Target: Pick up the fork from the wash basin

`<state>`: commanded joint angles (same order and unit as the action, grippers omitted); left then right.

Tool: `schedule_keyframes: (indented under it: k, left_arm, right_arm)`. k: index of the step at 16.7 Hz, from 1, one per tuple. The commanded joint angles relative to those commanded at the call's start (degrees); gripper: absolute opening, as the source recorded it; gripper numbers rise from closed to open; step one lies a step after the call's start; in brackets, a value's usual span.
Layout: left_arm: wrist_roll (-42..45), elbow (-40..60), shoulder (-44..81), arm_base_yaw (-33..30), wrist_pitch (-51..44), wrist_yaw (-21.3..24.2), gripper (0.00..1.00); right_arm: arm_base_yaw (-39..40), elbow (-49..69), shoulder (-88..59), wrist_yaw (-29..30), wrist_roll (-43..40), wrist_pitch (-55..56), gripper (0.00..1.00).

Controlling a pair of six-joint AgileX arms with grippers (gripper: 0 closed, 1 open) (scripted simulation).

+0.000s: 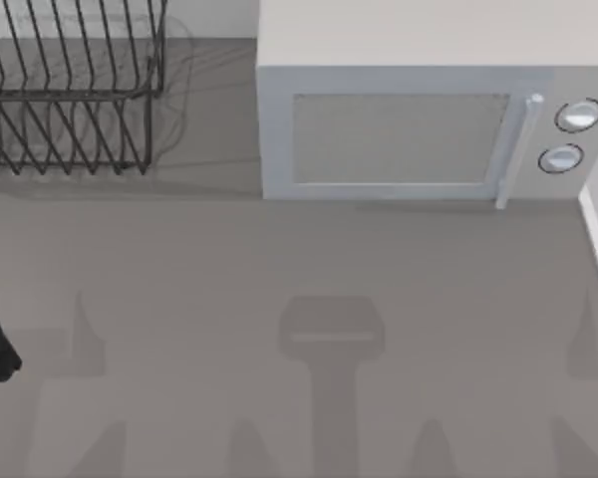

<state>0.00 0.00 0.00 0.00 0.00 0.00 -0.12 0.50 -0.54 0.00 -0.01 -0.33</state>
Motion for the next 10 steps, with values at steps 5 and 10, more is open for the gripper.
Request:
schedule_keyframes:
  k: [5,10]
  left_arm:
    - [0.0,0.0,0.0,0.0,0.0,0.0,1.0]
    - [0.0,0.0,0.0,0.0,0.0,0.0,1.0]
  right_arm:
    - [-2.25,10.14,-11.14,0.01,-0.38,-6.46,1.0]
    - [-6.14,29.9,-32.93,0.06,-1.5,-18.89,1.0]
